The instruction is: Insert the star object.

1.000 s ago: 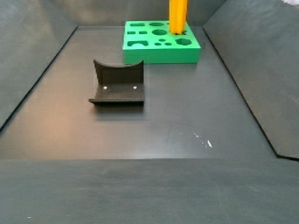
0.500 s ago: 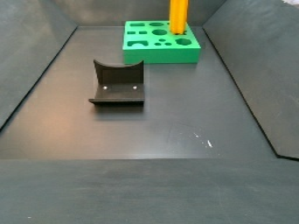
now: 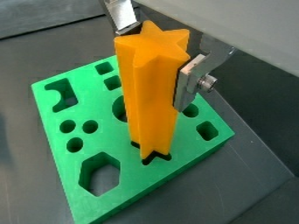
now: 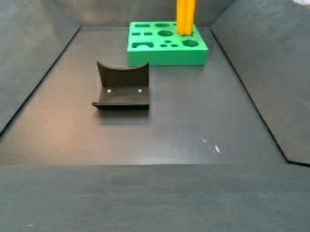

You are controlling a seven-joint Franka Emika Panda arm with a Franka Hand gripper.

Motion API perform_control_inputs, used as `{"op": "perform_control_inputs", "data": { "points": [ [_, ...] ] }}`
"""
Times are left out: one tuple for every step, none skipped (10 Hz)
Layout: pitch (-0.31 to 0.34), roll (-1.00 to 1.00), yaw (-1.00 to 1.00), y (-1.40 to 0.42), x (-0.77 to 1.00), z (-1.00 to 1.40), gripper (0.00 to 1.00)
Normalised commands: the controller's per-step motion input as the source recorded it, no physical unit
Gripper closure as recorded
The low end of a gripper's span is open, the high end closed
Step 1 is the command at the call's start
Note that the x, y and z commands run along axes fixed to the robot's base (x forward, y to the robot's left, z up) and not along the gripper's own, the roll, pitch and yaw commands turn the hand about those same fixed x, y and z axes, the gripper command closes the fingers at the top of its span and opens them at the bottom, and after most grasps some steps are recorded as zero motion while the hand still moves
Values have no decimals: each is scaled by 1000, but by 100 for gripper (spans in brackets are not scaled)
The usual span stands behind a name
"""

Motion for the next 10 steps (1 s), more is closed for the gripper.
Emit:
{"op": "perform_control_inputs", "data": {
  "points": [
    [0,137,269,0,-123,-103,100],
    [0,97,163,0,-77,-111,100],
    [0,74,37,0,-29,-117,100],
    [0,64,0,0,-14,-111,100],
    [0,23,0,0,0,-186,100],
    [0,19,-34,-37,160,-306,100],
    [-66,60,-86,-51,86,-471,100],
    [-56,160,-129,-111,80,-483,100],
    [-77,197,-100,-117,0,-480,100],
    [-109,167,-63,-89,0,-486,100]
  ]
}}
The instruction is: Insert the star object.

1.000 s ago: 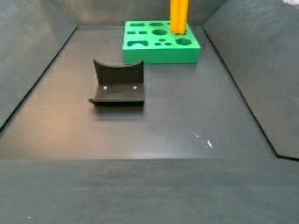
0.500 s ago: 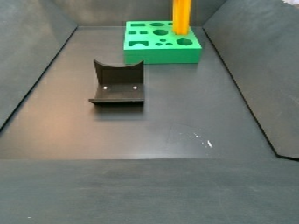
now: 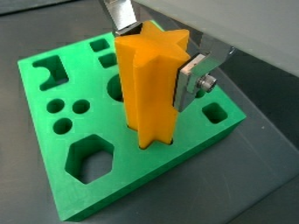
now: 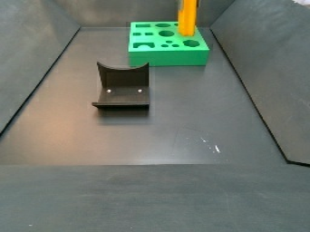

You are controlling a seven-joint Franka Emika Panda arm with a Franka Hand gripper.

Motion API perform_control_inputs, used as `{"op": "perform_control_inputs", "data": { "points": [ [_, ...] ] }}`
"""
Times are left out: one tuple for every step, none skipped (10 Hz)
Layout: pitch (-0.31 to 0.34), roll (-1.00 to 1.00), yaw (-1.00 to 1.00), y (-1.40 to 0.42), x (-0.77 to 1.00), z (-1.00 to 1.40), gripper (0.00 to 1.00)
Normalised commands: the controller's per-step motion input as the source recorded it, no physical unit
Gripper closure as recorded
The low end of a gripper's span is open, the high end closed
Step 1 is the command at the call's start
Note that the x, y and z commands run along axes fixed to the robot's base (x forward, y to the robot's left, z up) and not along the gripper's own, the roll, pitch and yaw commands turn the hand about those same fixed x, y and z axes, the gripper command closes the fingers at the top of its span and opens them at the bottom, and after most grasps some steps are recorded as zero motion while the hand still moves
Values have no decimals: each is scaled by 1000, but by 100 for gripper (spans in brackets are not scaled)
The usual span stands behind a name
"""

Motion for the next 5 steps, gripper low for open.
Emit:
{"op": "perform_control_inputs", "data": {
  "points": [
    [-124,129,-34,-60,0,-437,100],
    [-147,90,-6,-31,0,-363,100],
    [-154,23,0,0,-3,-297,100],
    [-176,-11,-34,0,0,-131,100],
    [0,0,0,0,0,0,100]
  ]
}}
